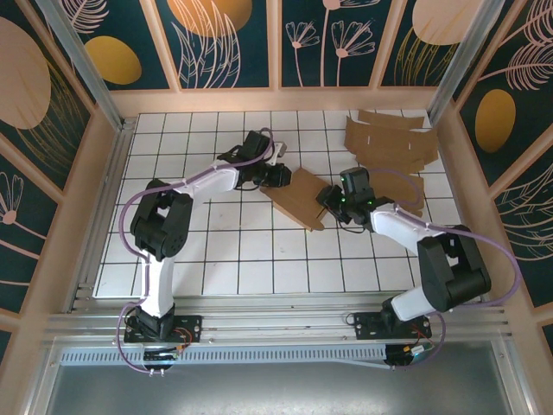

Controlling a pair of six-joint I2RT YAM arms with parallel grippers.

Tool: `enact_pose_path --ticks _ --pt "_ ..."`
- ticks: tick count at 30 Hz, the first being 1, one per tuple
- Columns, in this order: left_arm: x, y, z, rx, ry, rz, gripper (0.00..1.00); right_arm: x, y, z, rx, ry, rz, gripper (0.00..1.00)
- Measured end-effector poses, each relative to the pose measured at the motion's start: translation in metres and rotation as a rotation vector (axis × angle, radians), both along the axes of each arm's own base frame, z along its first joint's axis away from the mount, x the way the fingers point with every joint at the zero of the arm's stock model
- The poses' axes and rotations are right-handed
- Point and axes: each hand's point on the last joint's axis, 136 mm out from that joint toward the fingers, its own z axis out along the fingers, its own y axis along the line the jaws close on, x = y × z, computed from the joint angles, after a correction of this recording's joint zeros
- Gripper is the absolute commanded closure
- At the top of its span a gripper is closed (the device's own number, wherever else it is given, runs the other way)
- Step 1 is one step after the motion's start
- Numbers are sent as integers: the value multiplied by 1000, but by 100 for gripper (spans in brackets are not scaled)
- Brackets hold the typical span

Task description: Fold the paper box

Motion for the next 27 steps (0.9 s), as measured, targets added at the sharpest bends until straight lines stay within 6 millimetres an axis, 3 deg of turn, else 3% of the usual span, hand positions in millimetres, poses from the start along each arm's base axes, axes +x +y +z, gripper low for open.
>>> enact_pose_path --ticks 9,15,23,27 --pt "-25 18 2 -86 62 90 75 27 8 5 -92 -77 102 54" --pt "-42 26 -1 -97 105 135 58 43 13 13 -145 -123 163 53" --pt "-54 33 4 -136 130 197 56 42 12 13 -182 -128 206 52" --pt "-62 42 12 -141 125 232 53 39 11 11 -194 -118 217 46"
